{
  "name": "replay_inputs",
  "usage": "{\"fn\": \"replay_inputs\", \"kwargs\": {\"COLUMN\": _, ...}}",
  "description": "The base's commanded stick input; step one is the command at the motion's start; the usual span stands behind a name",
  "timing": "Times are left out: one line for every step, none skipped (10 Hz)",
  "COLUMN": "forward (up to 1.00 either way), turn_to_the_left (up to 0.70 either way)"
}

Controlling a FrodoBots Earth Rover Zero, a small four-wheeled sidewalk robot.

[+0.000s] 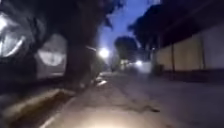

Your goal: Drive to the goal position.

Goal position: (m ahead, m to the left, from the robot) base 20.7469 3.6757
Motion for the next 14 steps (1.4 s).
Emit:
{"fn": "replay_inputs", "kwargs": {"forward": 0.70, "turn_to_the_left": -0.05}}
{"fn": "replay_inputs", "kwargs": {"forward": 0.70, "turn_to_the_left": -0.11}}
{"fn": "replay_inputs", "kwargs": {"forward": 0.70, "turn_to_the_left": -0.17}}
{"fn": "replay_inputs", "kwargs": {"forward": 0.70, "turn_to_the_left": -0.23}}
{"fn": "replay_inputs", "kwargs": {"forward": 0.70, "turn_to_the_left": -0.08}}
{"fn": "replay_inputs", "kwargs": {"forward": 0.70, "turn_to_the_left": 0.00}}
{"fn": "replay_inputs", "kwargs": {"forward": 0.70, "turn_to_the_left": 0.00}}
{"fn": "replay_inputs", "kwargs": {"forward": 0.70, "turn_to_the_left": 0.00}}
{"fn": "replay_inputs", "kwargs": {"forward": 0.70, "turn_to_the_left": 0.00}}
{"fn": "replay_inputs", "kwargs": {"forward": 0.70, "turn_to_the_left": 0.00}}
{"fn": "replay_inputs", "kwargs": {"forward": 0.70, "turn_to_the_left": 0.00}}
{"fn": "replay_inputs", "kwargs": {"forward": 0.70, "turn_to_the_left": 0.00}}
{"fn": "replay_inputs", "kwargs": {"forward": 0.70, "turn_to_the_left": 0.00}}
{"fn": "replay_inputs", "kwargs": {"forward": 0.70, "turn_to_the_left": 0.00}}
